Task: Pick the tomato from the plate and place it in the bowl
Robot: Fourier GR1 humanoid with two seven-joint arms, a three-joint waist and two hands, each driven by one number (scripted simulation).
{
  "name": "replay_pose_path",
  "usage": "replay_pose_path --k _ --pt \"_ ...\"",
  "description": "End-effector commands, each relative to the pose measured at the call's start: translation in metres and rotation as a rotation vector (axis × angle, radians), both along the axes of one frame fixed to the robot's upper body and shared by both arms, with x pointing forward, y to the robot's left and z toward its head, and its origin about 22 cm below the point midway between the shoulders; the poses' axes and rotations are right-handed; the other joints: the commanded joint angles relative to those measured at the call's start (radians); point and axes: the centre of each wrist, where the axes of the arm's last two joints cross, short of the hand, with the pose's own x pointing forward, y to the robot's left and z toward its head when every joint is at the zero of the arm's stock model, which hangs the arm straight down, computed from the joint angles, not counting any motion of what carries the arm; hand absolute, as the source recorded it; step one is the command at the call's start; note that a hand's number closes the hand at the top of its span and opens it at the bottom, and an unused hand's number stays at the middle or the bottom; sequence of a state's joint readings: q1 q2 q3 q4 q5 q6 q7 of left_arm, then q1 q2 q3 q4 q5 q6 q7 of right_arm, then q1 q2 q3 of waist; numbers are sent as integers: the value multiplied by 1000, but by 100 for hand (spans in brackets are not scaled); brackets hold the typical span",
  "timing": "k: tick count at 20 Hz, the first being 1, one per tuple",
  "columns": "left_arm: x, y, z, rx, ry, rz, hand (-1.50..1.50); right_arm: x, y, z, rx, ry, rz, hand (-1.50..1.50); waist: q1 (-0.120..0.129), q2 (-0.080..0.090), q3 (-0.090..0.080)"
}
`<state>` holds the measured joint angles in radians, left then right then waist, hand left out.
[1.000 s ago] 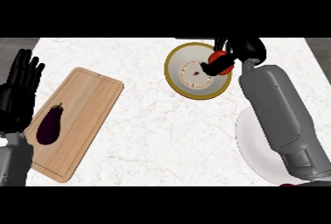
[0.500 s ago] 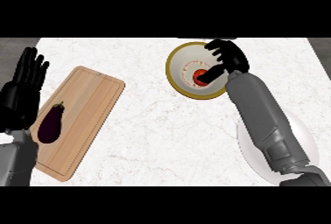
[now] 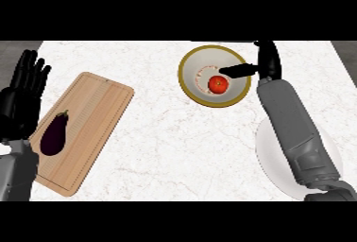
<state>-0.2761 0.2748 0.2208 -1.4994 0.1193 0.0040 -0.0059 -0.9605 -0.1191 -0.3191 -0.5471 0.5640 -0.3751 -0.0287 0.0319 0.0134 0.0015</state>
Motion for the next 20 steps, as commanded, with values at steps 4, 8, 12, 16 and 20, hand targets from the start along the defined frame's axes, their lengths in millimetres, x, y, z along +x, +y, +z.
replay_pose_path --k 4,8,12,16,20 --pt "-5 4 1 12 -4 33 0 -6 -86 3 98 -117 -207 -150 -10 -4 0" --pt "-16 21 -1 11 -2 27 0 -19 -122 -4 201 -138 -235 -150 -21 -10 -1" --pt "-6 15 7 30 -5 37 0 -41 -178 -8 228 -174 -218 -150 -23 -8 0" --pt "-11 22 -1 -13 13 16 0 -70 -232 -7 266 -202 -207 -150 -25 -10 0" --pt "-1 11 7 -1 9 27 0 -86 -261 -10 265 -180 -184 -150 -20 -8 0"
